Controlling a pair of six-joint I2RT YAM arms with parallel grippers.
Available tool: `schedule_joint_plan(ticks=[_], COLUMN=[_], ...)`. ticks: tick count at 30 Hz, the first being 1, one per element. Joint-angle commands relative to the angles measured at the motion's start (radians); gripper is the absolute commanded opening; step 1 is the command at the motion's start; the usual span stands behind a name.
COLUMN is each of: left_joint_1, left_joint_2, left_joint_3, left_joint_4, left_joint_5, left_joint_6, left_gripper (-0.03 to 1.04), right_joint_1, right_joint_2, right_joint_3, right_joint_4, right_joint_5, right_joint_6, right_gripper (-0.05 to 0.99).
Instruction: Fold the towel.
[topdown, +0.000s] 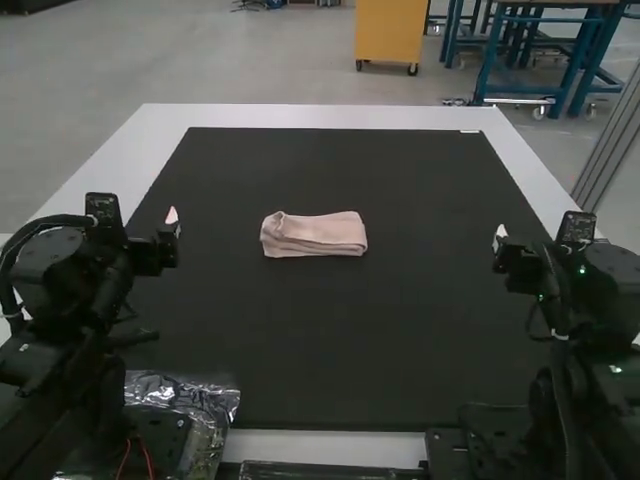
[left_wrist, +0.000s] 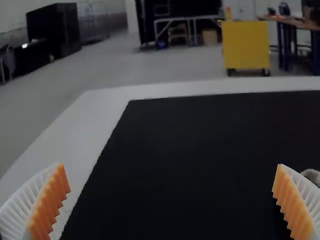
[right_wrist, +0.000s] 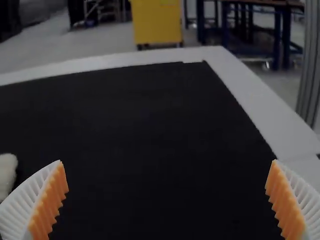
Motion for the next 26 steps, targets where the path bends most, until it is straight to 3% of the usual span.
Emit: schedule_joint_plan(ticks=[1,26], left_joint_1=[0.007,0.009], left_joint_2=[-0.006,-0.006], left_joint_3=[-0.006,-0.007], left_joint_4=[0.000,-0.005], left_joint_5=[-0.016,-0.016], left_joint_6=[-0.052,-0.057], left_gripper=[0.96,0.96], right_joint_1=[-0.010,-0.004], right_joint_2=[-0.005,-0.007], right_joint_3=[-0.006,-0.006], right_joint_4=[0.006,0.001], right_joint_5=[0.028,0.002], right_joint_6=[-0.065,-0.065], right_gripper=[0.91,0.91])
